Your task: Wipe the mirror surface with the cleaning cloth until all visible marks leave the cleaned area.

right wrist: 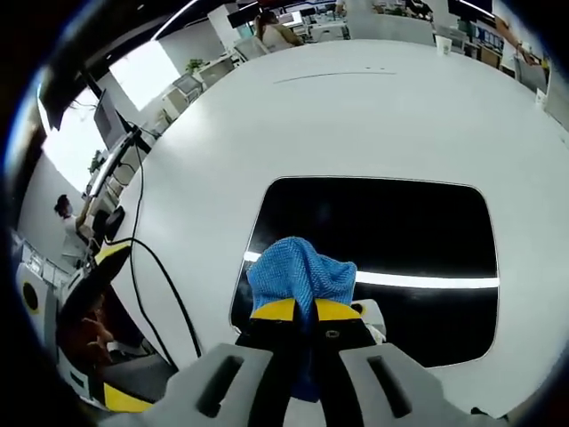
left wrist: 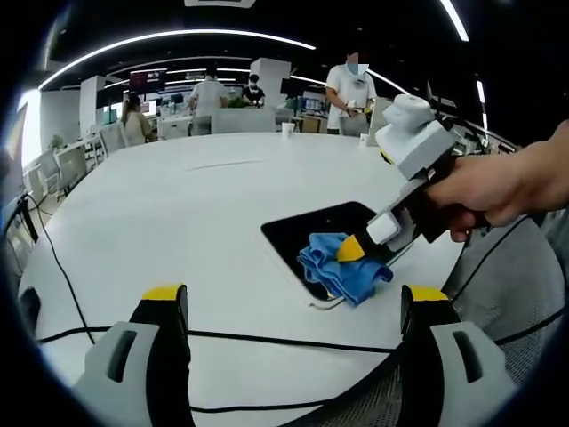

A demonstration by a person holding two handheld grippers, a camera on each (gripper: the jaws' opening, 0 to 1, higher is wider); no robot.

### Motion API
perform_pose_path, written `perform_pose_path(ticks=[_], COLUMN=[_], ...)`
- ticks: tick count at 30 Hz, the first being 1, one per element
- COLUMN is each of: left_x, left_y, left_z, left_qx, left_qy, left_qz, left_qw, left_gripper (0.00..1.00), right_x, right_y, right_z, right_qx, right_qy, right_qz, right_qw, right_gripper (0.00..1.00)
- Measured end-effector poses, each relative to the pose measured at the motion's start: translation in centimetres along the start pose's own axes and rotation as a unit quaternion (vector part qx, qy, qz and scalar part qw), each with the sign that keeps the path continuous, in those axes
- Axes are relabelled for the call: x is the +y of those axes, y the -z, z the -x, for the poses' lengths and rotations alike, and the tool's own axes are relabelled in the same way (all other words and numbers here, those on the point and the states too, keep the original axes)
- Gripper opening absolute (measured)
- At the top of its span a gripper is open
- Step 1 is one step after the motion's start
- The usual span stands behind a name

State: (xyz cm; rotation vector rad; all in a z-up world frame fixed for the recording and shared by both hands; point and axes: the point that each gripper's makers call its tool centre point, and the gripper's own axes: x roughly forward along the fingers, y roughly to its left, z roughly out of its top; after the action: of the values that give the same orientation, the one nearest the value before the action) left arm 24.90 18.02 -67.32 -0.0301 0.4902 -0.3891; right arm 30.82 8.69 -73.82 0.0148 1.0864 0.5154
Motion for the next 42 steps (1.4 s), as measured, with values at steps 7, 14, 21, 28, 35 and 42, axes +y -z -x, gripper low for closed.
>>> perform_pose_path(ticks=[7,14,21,28,35,42], left_x=[-0.1,0.0,0.0,0.0,0.0,0.1], left_y=[0.0,0.0,0.0,0.0,0.1,0.0], left_z=[-0.1,-0.1,-0.1,-0.1,-0.1,0.0], left_qx=[0.0,0.001,0.001,0.002,0.003,0.001], left_qy=[0.003,0.002,0.001,0.001,0.0,-0.002], left_qz=[-0.001,-0.001,-0.001,-0.002,-0.002,0.0], left_qw=[1.0,1.0,1.0,1.0,1.0,1.0], left_gripper=[0.99,0.99,0.99,0.99,0.99,0.99], right_x=[1.5,3.0,3.1,3.2,3.2,3.1], right_y=[-0.3,-0.5,-0.5,-0.5,-0.5,-0.8], right_z=[-0.5,-1.1,-1.2,-1.2,-1.2,-1.3], right_qx=[0.002,0.005,0.005,0.001,0.001,0.011], right_qy=[-0.006,-0.013,-0.016,-0.016,-0.018,-0.022], right_qz=[0.019,0.035,0.041,0.049,0.053,0.052], right_qw=[0.9998,0.9993,0.999,0.9987,0.9984,0.9983], right_gripper=[0.0,0.0,0.0,0.0,0.0,0.0])
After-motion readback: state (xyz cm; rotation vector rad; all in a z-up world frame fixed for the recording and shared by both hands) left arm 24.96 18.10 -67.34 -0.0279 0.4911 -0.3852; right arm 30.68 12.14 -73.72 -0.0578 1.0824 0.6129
